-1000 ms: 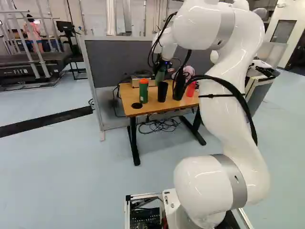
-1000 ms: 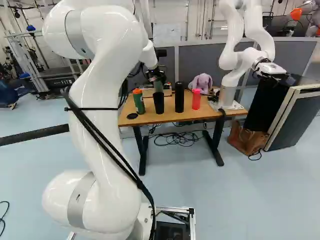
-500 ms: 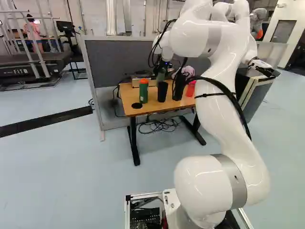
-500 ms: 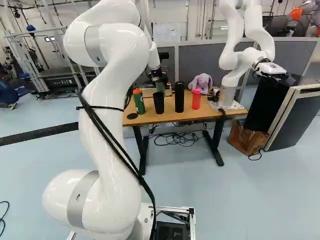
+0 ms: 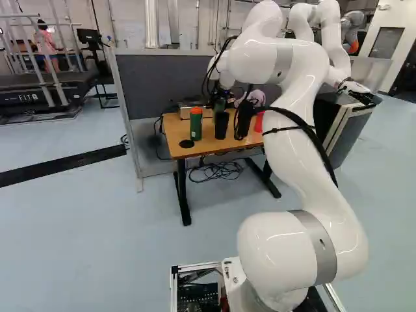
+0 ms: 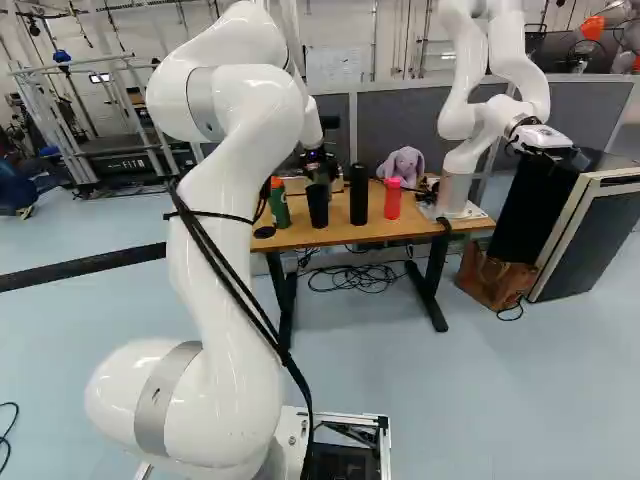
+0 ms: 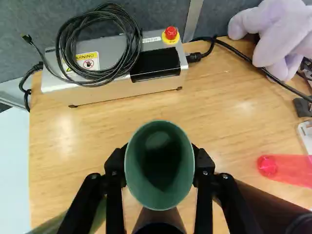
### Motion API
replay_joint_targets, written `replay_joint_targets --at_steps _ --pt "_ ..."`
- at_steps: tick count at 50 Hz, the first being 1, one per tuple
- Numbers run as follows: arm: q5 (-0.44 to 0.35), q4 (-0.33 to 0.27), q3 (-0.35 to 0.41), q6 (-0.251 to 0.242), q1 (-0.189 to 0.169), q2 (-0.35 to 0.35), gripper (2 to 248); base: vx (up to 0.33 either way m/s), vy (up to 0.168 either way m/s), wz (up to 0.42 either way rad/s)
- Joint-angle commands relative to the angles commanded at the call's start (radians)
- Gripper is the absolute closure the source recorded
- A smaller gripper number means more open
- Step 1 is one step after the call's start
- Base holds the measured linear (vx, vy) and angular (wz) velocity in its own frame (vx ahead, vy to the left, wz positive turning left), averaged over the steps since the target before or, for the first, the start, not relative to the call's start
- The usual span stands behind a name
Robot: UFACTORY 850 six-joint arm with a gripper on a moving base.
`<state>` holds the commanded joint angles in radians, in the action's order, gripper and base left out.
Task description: Place the green cup on the table
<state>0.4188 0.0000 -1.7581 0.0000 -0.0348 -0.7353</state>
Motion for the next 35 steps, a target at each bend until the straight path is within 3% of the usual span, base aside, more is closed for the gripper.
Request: replay_joint_targets --at_steps 22,23,27,28,32,33,35 --pt "0.010 0.000 -0.009 0.000 0.000 -0.041 122 0.000 0.000 0.000" --pt "0.010 0.000 -0.009 0.000 0.000 -0.042 110 0.000 0.000 0.000" --pt "0.010 0.000 -0.009 0.000 0.000 -0.043 110 0.000 0.000 0.000" --pt "0.010 0.000 -0.009 0.000 0.000 -0.044 78 0.000 0.000 0.000" --pt "0.010 0.000 -0.009 0.000 0.000 -0.044 78 0.000 0.000 0.000" --pt "0.010 0.000 -0.009 0.000 0.000 -0.044 44 0.000 0.000 0.000" --pt "0.010 0.000 -0.009 0.000 0.000 -0.044 44 0.000 0.000 0.000"
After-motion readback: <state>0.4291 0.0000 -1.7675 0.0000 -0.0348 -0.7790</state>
